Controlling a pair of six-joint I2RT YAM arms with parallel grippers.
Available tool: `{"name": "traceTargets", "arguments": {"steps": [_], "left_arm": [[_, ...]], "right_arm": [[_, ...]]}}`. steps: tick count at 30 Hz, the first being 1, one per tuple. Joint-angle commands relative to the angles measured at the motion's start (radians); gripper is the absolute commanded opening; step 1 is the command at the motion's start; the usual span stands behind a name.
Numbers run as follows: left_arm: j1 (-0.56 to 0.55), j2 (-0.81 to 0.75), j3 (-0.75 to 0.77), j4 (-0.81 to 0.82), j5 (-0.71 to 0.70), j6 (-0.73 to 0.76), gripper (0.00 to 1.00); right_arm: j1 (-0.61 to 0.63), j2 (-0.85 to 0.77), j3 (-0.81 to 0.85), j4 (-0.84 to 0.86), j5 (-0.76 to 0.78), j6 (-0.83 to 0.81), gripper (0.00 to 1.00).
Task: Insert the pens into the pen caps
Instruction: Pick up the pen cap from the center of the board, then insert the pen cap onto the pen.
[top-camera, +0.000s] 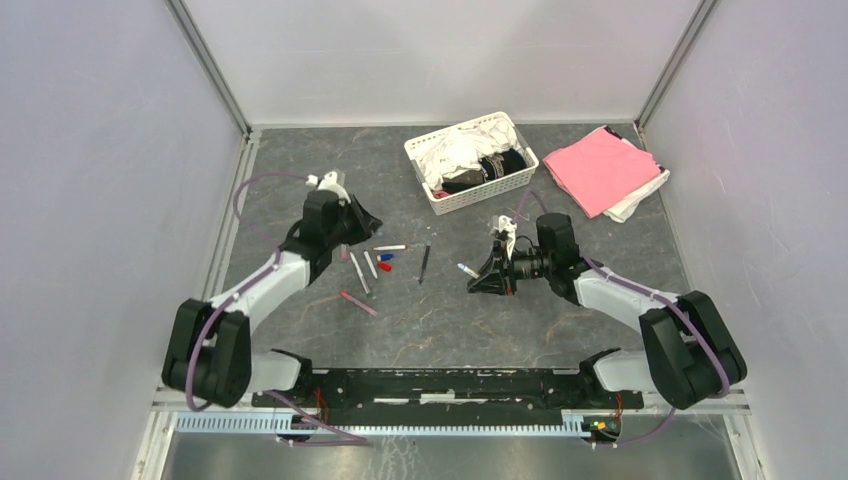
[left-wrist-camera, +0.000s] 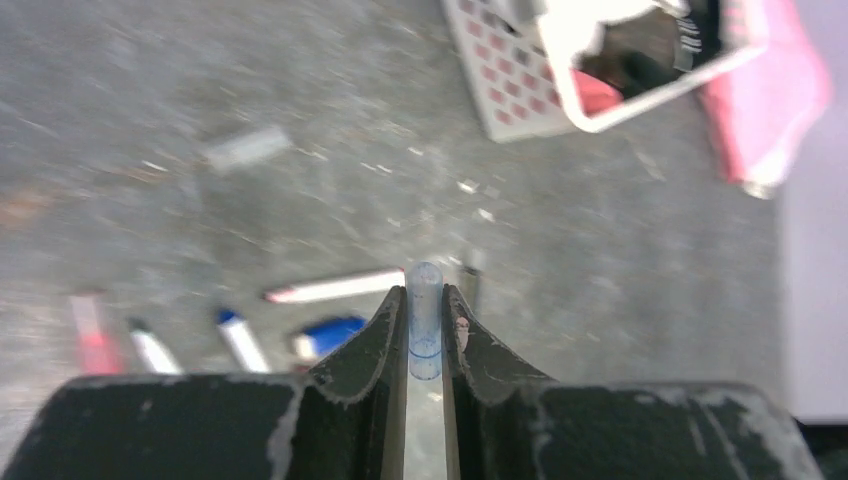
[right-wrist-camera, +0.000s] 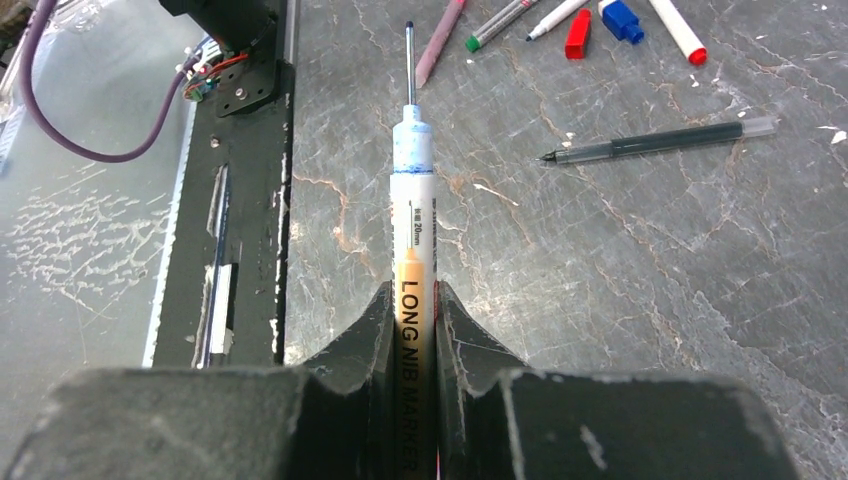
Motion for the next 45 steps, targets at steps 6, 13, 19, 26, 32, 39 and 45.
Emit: {"name": "traceTargets", "arguments": {"steps": [6,13,19,26,32,39,45], "left_arm": [[-0.241,-0.16,-0.374,0.92,0.018,-0.493,0.02],[-0.412,-0.086,-0.46,1.356,-0.194,-0.496,0.02],[-0.47,0.06,-0.454,1.618,-0.248,-0.489,0.02],[-0.539,0.189,-0.408,1.745,-0.274,-0.454,0.02],[-0.576,0.208,-0.381,1.753,-0.311,-0.427,0.02],[-0.586,0.191,-0.376,1.754,-0.339,-0.399,0.02],[-0.59,0.19,-0.368,1.754,-0.342,-0.377,0.02]], "right_arm": [[0.026,-0.074,-0.09,0.336,0.016,0.31,0.0],[0.026,-0.151,-0.131,0.463,0.083,0.475,0.0],[0.025,-0.161,-0.139,0.535,0.078,0.573,0.0],[0.026,-0.162,-0.151,0.56,0.103,0.623,0.0],[0.027,-0.162,-0.159,0.551,0.123,0.617,0.0],[0.03,-0.156,-0.157,0.531,0.132,0.612,0.0],[0.032,-0.154,-0.162,0.528,0.143,0.613,0.0]]}}
